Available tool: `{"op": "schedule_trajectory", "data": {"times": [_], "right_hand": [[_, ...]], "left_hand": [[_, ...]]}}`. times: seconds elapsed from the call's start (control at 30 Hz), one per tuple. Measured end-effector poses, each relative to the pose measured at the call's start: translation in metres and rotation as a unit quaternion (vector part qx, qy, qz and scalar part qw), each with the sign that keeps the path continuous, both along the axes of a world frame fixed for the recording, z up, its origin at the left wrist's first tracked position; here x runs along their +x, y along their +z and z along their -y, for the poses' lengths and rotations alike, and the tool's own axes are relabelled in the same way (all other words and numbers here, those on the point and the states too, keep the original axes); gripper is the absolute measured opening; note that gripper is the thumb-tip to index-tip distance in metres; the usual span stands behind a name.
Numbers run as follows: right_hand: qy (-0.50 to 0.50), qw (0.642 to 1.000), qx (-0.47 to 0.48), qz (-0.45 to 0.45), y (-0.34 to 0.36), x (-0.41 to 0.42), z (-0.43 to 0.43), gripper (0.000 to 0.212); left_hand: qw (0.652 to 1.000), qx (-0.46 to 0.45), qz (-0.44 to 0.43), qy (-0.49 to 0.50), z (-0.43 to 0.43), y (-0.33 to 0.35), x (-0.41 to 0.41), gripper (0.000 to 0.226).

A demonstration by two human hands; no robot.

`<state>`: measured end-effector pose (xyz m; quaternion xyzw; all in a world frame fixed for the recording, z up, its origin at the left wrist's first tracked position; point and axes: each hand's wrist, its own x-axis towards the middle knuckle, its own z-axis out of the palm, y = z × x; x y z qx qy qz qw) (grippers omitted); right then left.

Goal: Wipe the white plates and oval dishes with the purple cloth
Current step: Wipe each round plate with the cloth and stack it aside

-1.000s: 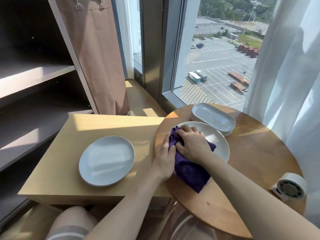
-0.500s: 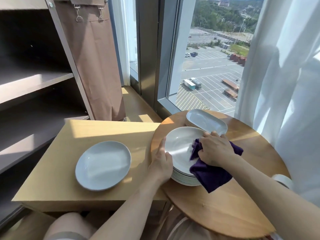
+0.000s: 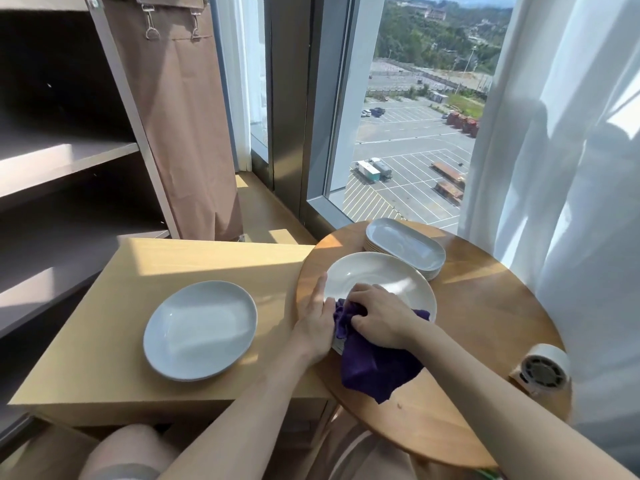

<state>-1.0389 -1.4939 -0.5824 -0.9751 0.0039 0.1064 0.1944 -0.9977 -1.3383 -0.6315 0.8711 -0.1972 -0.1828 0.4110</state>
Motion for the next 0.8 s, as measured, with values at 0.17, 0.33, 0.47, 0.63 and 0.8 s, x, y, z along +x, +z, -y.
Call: {"op": "schedule_trajectory", "data": {"times": [0.17, 0.33, 0.47, 0.63, 0.8], "right_hand": [[0.004, 1.0, -0.005, 0.029, -0.007, 0.019, -0.01, 0.023], [-0.002, 0.998, -0.009, 0.063, -0.014, 0.032, -0.01, 0.01], [-0.02, 0.994, -0.041, 0.095, -0.024, 0.039, -0.009, 0.023], [-0.074, 0.981, -0.106, 0.142, -0.032, 0.05, -0.002, 0.032], [-0.11, 0.963, -0.206, 0.135, -0.026, 0.055, 0.022, 0.031]], "left_hand": [[0.992, -0.088, -0.076, 0.041, -0.002, 0.003, 0.001, 0.051], [0.993, -0.087, -0.066, 0.042, -0.001, -0.009, 0.005, 0.05], [0.993, -0.094, -0.053, 0.037, -0.001, -0.014, 0.008, 0.05], [0.994, -0.092, -0.041, 0.034, 0.0, -0.02, 0.011, 0.05], [0.994, -0.082, -0.011, 0.073, 0.005, -0.02, 0.009, 0.052]]}}
